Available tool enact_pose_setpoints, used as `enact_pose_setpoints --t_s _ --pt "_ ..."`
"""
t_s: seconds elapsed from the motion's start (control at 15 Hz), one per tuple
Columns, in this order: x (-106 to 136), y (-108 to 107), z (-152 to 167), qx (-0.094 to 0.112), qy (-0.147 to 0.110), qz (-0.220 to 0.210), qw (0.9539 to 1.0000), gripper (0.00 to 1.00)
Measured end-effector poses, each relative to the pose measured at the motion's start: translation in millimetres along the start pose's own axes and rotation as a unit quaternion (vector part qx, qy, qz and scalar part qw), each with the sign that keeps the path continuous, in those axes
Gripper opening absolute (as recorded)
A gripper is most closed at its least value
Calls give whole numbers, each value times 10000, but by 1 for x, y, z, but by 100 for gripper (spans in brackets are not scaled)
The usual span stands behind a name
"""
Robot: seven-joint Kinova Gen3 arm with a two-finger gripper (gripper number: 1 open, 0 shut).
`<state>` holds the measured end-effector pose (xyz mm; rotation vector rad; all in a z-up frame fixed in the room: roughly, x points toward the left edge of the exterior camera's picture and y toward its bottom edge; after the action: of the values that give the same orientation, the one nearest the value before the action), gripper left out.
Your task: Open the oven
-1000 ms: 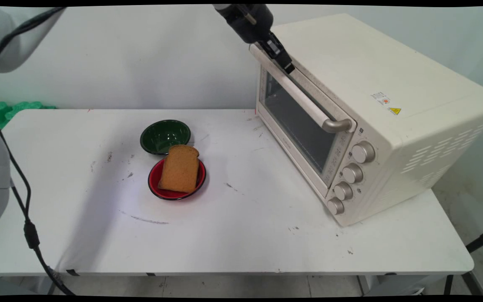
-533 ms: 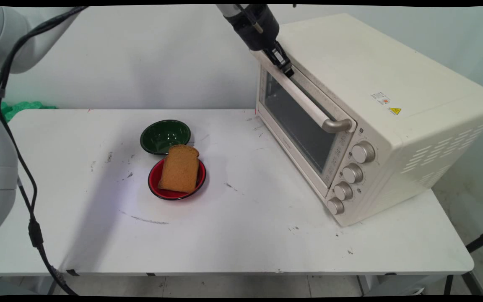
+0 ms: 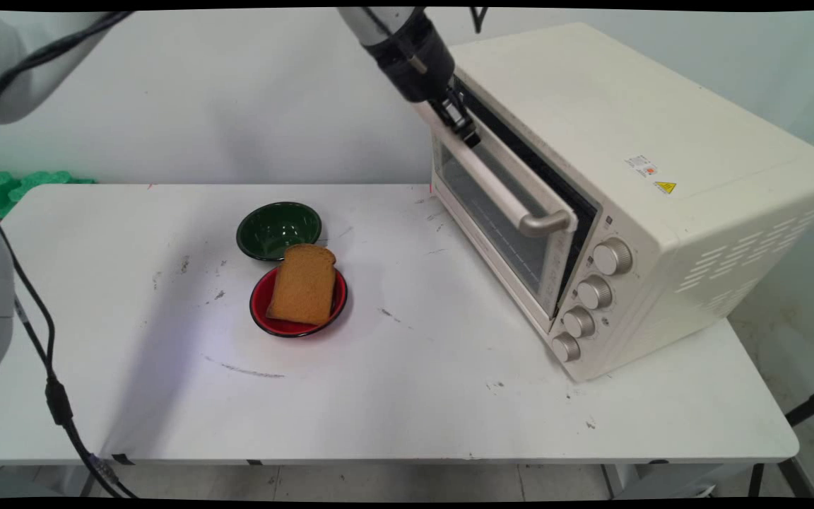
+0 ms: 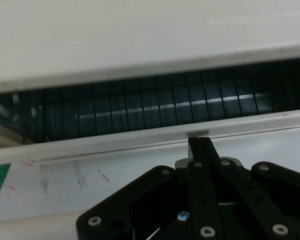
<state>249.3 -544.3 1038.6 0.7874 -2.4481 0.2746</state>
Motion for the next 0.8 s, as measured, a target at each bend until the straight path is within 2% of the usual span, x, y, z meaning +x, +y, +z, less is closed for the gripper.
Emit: enact_pose_setpoints --t_s 0.27,0.8 --pt "-28 7 -4 -32 46 37 10000 0" --pt "-91 13 -5 35 188 17 9998 0"
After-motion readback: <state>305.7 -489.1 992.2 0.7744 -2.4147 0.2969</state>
